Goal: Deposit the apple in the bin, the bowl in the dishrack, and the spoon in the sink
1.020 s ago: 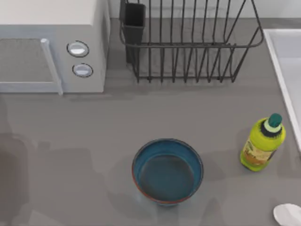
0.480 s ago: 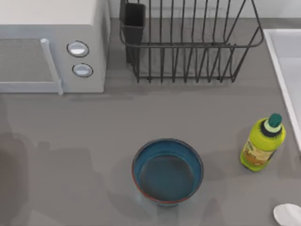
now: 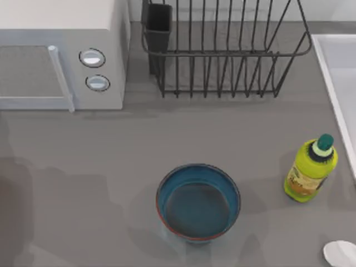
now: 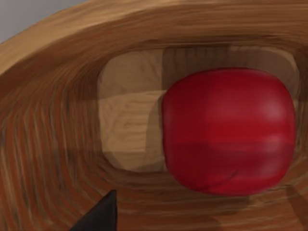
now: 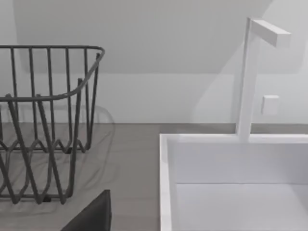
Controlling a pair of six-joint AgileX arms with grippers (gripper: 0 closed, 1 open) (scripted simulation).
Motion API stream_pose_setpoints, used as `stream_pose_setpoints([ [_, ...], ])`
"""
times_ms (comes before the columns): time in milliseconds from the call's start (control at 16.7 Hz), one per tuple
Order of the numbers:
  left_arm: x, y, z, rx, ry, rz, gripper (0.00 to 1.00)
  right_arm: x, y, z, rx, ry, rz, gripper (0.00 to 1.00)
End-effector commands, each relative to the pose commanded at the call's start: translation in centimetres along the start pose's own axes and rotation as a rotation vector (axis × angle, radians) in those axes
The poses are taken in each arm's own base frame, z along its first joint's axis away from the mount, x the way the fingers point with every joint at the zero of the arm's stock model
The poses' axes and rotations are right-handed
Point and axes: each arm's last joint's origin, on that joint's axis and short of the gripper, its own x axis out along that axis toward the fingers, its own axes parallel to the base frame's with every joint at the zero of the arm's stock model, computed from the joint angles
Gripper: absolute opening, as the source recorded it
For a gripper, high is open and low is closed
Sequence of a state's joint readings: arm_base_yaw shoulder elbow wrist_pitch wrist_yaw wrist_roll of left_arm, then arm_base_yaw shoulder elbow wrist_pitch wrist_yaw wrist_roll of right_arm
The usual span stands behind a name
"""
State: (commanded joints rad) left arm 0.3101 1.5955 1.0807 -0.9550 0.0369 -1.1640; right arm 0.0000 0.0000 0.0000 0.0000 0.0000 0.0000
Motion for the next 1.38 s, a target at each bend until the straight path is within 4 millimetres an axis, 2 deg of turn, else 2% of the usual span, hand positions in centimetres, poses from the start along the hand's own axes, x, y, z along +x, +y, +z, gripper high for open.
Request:
stream_pose_setpoints([
  [240, -0.1, 0.1, 0.0, 0.003, -0.004, -0.012, 1.0, 0.0, 0.0, 0.0, 0.0, 0.0, 0.0, 1.0],
  [480, -1.3, 1.3, -0.9, 0.093, -0.052, -0.132, 1.0, 0.0, 0.0, 0.0, 0.0, 0.0, 0.0, 1.0],
  [840, -3.2, 6.0, -4.7, 0.421, -0.216, -0.394, 1.0, 0.0, 0.0, 0.0, 0.0, 0.0, 0.0, 1.0],
  [1200, -1.9, 9.8, -7.5, 0.741, -0.38, -0.564, 1.0, 0.0, 0.0, 0.0, 0.0, 0.0, 0.0, 1.0],
  [1380, -1.7, 11.8, -8.6, 0.882, -0.522, -0.691, 1.0, 0.0, 0.0, 0.0, 0.0, 0.0, 0.0, 1.0],
])
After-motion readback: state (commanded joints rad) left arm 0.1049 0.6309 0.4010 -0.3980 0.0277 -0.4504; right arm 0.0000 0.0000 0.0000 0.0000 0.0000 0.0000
